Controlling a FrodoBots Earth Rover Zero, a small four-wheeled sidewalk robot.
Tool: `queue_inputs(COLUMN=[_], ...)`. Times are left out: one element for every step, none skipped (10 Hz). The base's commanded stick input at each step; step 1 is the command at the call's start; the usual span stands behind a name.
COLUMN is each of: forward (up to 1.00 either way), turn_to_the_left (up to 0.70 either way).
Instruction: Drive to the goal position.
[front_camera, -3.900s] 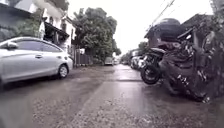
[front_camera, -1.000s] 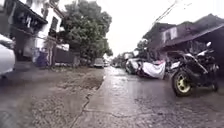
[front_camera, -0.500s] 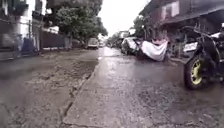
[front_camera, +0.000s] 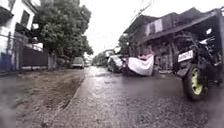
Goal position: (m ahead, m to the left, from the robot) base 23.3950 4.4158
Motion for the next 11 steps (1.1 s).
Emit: queue_inputs(forward=[1.00, 1.00, 1.00, 1.00, 1.00, 1.00, 1.00, 1.00, 1.00, 1.00, 1.00], turn_to_the_left=[0.27, 0.27, 0.27, 0.27, 0.27, 0.00, 0.00, 0.00, 0.00, 0.24, 0.02])
